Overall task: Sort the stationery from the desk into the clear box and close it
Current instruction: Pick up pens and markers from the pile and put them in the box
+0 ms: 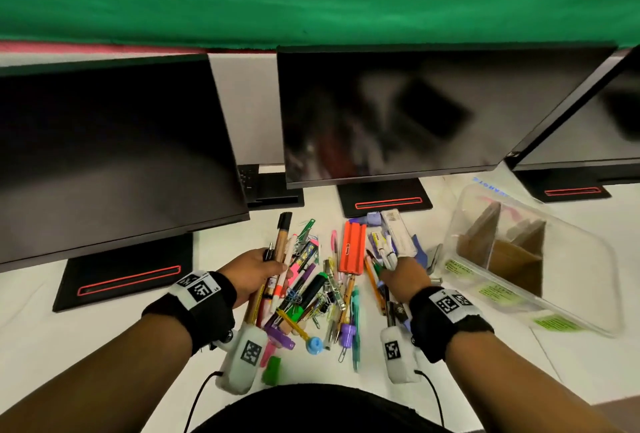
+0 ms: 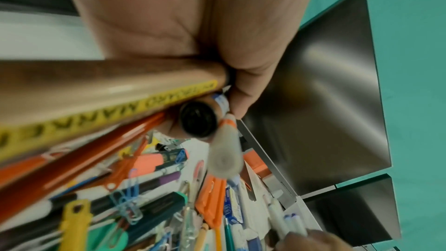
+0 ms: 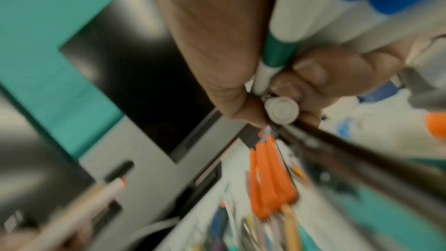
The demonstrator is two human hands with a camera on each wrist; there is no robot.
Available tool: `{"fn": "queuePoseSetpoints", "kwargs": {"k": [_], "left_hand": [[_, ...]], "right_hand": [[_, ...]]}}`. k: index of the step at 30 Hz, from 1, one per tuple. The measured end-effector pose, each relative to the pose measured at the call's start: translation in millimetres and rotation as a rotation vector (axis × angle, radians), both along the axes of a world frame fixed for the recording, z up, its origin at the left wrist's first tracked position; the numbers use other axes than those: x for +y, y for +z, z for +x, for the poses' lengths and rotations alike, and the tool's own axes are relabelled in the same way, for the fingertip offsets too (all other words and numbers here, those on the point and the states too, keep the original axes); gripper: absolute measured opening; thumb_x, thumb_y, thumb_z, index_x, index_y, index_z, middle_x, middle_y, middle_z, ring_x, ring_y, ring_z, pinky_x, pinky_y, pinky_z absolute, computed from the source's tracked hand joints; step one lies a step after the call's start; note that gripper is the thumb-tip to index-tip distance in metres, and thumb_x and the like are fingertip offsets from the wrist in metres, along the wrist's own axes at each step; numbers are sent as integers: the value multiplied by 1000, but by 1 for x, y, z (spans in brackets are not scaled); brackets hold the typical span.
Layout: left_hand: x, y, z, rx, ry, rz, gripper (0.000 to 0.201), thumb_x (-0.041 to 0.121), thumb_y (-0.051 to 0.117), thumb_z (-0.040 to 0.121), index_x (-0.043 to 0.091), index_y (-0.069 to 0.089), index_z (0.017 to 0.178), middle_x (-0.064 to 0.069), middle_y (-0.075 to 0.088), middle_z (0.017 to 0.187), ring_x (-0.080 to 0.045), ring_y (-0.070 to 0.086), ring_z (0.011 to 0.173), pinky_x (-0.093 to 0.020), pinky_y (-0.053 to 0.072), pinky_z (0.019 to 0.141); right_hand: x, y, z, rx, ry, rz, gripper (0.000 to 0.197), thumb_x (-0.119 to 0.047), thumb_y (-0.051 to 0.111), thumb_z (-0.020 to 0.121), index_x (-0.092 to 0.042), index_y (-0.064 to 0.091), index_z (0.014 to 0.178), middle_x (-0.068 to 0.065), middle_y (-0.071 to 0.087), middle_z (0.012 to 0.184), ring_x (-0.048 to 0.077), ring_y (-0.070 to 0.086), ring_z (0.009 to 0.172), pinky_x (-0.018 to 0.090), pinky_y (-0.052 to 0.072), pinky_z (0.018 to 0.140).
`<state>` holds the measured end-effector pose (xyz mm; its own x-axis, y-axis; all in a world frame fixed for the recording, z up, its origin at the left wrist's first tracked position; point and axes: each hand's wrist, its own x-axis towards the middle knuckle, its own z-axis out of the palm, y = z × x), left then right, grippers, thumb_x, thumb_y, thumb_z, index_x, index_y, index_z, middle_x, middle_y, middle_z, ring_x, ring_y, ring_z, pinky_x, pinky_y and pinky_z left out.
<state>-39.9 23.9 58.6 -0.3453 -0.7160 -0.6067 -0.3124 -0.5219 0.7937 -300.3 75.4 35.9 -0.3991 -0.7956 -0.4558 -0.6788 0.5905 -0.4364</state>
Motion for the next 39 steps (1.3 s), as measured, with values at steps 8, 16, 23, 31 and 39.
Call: {"fn": "queuePoseSetpoints", "kwargs": {"k": [8,16,23,31,39], "left_hand": [[5,24,-82,-151,-152,-197,6,13,58,88,16,62,84,-9,70,87,-28,63,86,-43,46,97],[12,27,-152,-156,-156,-231,8,16,60,87,15,66,92,-15,74,94,-38,67,94,-52,48,96],[15,17,-172,-164,-83,-199,32,40,64,69,20,65,94,-6,75,86,-35,68,92,-54,48,96],[21,18,-194,-183,-36,-179,9,12,56,90,15,62,86,-3,69,76,-22,64,76,-31,50,75],[20,12,-196,-177,-35,-156,9,12,56,91,12,63,97,-12,72,96,-31,67,95,-37,52,87]], "right_hand": [[-9,63,-95,-470,-419,-328,16,-19,53,91,-4,58,90,17,62,88,33,61,87,52,50,88],[-22,72,-158,-803,-696,-303,10,-4,44,96,3,47,100,20,51,69,27,53,55,28,52,38],[-44,64,-179,-682,-557,-155,22,-9,50,92,1,52,74,17,53,65,28,52,56,41,48,65],[-54,62,-186,-357,-274,-37,39,-16,41,97,2,51,129,19,54,132,32,53,122,34,46,93],[-68,58,-186,-157,-313,-30,38,-24,43,97,4,56,120,19,59,125,33,55,116,34,42,98]]}}
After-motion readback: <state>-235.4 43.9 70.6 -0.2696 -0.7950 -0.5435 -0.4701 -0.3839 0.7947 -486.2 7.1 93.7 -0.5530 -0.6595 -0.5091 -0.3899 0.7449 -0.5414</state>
